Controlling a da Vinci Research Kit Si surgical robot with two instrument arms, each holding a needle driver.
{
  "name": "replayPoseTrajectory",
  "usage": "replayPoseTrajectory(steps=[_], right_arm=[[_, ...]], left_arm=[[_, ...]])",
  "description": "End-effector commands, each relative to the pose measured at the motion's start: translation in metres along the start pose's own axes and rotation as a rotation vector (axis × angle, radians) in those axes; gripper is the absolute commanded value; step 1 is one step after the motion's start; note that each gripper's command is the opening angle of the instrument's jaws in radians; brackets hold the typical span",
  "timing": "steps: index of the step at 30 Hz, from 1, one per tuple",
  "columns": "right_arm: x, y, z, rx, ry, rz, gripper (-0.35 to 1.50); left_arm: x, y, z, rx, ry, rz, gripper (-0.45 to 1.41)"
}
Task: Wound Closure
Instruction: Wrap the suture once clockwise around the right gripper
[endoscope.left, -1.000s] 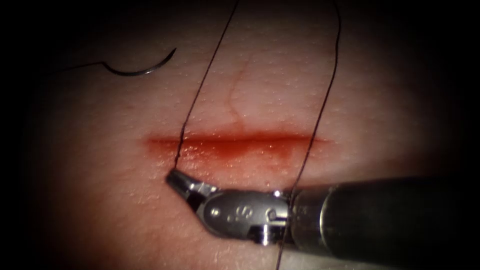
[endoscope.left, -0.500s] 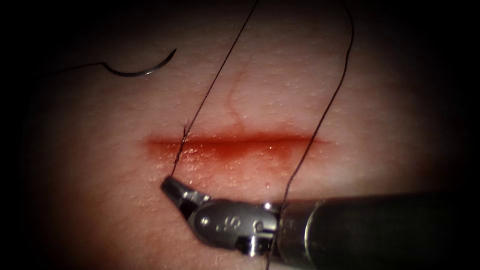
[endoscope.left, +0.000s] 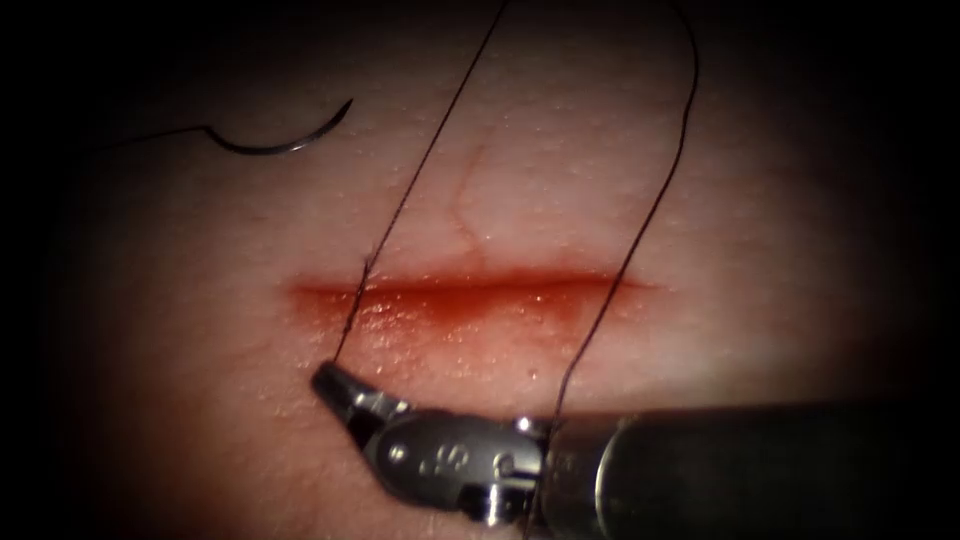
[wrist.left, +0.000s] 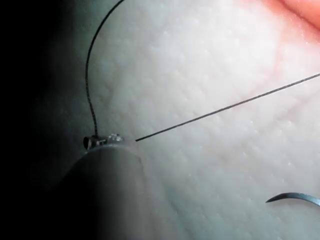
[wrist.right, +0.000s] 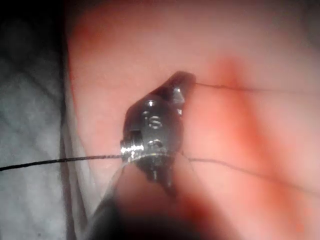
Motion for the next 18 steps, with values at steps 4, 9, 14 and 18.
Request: replayPoseTrajectory(steps=[4, 9, 14, 18], right_arm=[[0.0011, 0.0007, 0.0004, -0.017, 0.058, 0.018, -0.35], [0.0013, 0.0016, 0.0008, -0.007, 0.08, 0.011, 0.73], [0.0012, 0.0021, 0.0009, -0.012, 0.096, 0.013, 1.22], [0.0014, 0.0024, 0.0006, -0.013, 0.116, 0.015, 1.39]], left_arm=[[0.001, 0.0008, -0.0014, -0.004, 0.029, -0.01, -0.45], [0.0029, 0.0013, -0.0043, -0.019, 0.083, -0.074, -0.45], [0.0037, 0.0011, -0.0063, -0.027, 0.117, -0.129, -0.45], [0.0048, 0.0011, -0.0095, -0.039, 0.199, -0.198, -0.45]])
